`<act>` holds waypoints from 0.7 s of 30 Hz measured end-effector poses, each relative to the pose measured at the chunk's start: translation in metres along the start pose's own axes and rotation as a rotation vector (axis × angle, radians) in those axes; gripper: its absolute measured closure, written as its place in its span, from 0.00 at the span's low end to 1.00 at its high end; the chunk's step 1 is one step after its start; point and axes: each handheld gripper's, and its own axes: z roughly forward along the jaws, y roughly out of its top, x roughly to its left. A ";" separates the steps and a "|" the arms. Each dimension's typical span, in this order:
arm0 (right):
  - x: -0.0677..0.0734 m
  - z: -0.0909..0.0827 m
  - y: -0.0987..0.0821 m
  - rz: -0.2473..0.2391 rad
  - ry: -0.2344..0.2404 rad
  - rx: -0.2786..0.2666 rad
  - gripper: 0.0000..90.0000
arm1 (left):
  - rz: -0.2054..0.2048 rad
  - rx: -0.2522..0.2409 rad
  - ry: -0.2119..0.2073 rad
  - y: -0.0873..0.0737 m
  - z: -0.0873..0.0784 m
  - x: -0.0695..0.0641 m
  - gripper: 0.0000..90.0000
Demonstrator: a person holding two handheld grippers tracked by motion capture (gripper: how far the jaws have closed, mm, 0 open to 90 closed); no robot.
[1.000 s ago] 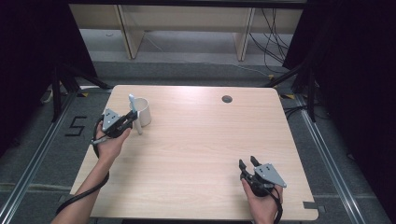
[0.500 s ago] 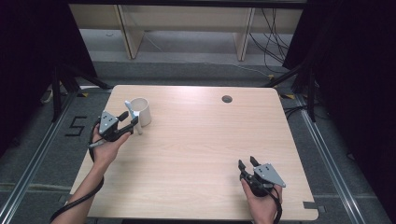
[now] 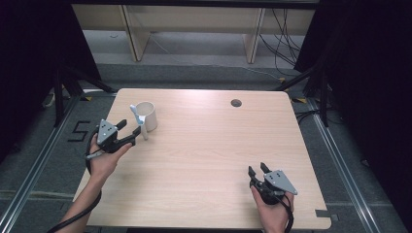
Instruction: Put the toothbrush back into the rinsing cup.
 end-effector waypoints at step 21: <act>0.000 -0.002 0.001 0.006 -0.002 0.005 0.58 | -0.004 0.001 0.013 -0.016 -0.043 -0.001 0.38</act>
